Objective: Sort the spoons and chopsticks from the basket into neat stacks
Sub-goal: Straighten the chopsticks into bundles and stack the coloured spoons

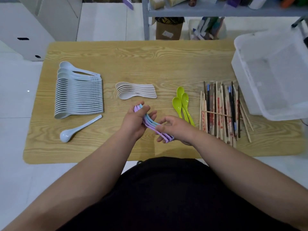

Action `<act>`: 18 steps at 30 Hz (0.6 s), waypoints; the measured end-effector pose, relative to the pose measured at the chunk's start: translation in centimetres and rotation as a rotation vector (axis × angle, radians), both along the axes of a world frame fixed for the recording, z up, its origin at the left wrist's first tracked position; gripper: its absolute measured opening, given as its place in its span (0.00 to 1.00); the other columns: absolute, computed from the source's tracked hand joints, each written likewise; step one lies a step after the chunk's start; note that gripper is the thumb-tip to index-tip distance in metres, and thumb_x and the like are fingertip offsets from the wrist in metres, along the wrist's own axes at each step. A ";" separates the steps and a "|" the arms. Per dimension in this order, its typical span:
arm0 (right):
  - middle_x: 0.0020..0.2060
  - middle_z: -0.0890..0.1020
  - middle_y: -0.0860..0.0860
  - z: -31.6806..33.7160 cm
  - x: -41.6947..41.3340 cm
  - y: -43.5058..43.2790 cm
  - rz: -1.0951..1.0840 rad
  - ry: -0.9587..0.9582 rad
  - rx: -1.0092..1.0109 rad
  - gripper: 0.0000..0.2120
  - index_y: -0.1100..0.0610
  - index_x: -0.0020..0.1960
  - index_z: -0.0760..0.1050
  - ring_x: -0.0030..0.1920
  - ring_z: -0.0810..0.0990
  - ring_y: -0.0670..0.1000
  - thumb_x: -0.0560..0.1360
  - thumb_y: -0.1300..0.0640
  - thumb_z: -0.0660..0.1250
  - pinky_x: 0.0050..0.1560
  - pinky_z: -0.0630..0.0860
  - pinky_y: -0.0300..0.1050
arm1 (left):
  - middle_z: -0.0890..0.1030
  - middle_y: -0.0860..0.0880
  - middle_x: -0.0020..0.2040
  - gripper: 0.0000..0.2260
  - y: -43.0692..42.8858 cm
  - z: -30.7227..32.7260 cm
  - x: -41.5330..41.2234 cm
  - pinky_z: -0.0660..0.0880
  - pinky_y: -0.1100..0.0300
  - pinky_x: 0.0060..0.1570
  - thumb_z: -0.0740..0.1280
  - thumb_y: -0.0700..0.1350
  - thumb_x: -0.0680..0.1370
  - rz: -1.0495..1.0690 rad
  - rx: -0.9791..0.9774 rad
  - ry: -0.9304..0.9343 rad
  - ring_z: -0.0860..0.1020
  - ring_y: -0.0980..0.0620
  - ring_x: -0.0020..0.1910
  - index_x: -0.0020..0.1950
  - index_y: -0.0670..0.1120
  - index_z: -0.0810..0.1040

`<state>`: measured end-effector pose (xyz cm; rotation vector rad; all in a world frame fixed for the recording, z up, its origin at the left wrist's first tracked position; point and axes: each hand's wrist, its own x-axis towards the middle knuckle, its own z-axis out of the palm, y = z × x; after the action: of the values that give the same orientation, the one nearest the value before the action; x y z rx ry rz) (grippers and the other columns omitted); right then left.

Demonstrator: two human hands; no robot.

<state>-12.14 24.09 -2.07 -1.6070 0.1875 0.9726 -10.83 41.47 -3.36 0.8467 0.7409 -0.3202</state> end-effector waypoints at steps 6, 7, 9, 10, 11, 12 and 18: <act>0.49 0.82 0.52 -5.5 4.3 -5.2 -0.177 -0.461 -0.651 0.10 0.54 0.54 0.77 0.51 0.80 0.53 0.77 0.50 0.71 0.52 0.75 0.48 | 0.78 0.42 0.53 0.12 -0.6 -2.1 0.5 0.81 0.52 0.42 0.66 0.33 0.79 0.041 0.080 0.129 0.84 0.40 0.46 0.58 0.47 0.73; 0.53 0.81 0.54 -6.4 4.8 -5.9 -0.117 -0.477 -0.722 0.14 0.55 0.57 0.77 0.55 0.79 0.56 0.75 0.50 0.73 0.55 0.74 0.49 | 0.78 0.42 0.53 0.12 -0.7 -2.4 0.4 0.81 0.52 0.41 0.66 0.33 0.79 0.057 0.093 0.149 0.84 0.41 0.45 0.58 0.47 0.74; 0.59 0.76 0.58 -7.3 5.5 -6.4 0.009 -0.434 -0.810 0.23 0.56 0.63 0.74 0.62 0.74 0.59 0.73 0.47 0.75 0.61 0.71 0.49 | 0.77 0.42 0.53 0.11 -0.8 -2.9 0.4 0.81 0.52 0.41 0.66 0.32 0.79 0.070 0.114 0.175 0.84 0.41 0.44 0.57 0.47 0.74; 0.62 0.73 0.58 -7.5 5.7 -6.4 0.068 -0.408 -0.846 0.27 0.56 0.65 0.72 0.64 0.73 0.59 0.72 0.46 0.76 0.63 0.70 0.50 | 0.77 0.42 0.53 0.11 -0.9 -3.1 0.4 0.81 0.52 0.40 0.66 0.32 0.79 0.069 0.123 0.182 0.84 0.41 0.44 0.57 0.46 0.74; 0.63 0.71 0.59 -7.7 5.9 -6.3 0.119 -0.388 -0.874 0.29 0.56 0.66 0.70 0.65 0.71 0.60 0.72 0.46 0.76 0.64 0.70 0.51 | 0.76 0.42 0.53 0.11 -1.0 -3.2 0.5 0.81 0.52 0.40 0.66 0.32 0.79 0.065 0.130 0.185 0.84 0.41 0.44 0.57 0.46 0.73; 0.64 0.70 0.59 -7.8 6.0 -6.0 0.160 -0.374 -0.897 0.29 0.56 0.67 0.68 0.66 0.71 0.61 0.73 0.46 0.75 0.64 0.71 0.52 | 0.76 0.42 0.53 0.11 -1.1 -3.3 0.7 0.81 0.52 0.41 0.66 0.32 0.79 0.063 0.135 0.188 0.83 0.41 0.44 0.57 0.46 0.73; 0.59 0.74 0.62 -8.5 6.3 -5.1 0.263 -0.387 -0.887 0.19 0.58 0.66 0.66 0.59 0.76 0.65 0.77 0.58 0.66 0.57 0.73 0.55 | 0.76 0.41 0.53 0.11 -1.7 -3.4 1.0 0.81 0.49 0.47 0.66 0.32 0.79 0.073 0.115 0.196 0.83 0.41 0.45 0.56 0.46 0.73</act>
<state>-5.87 19.00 -10.61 -2.6552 0.1477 0.7832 -9.84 39.77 -6.79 0.9025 0.9776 -0.3005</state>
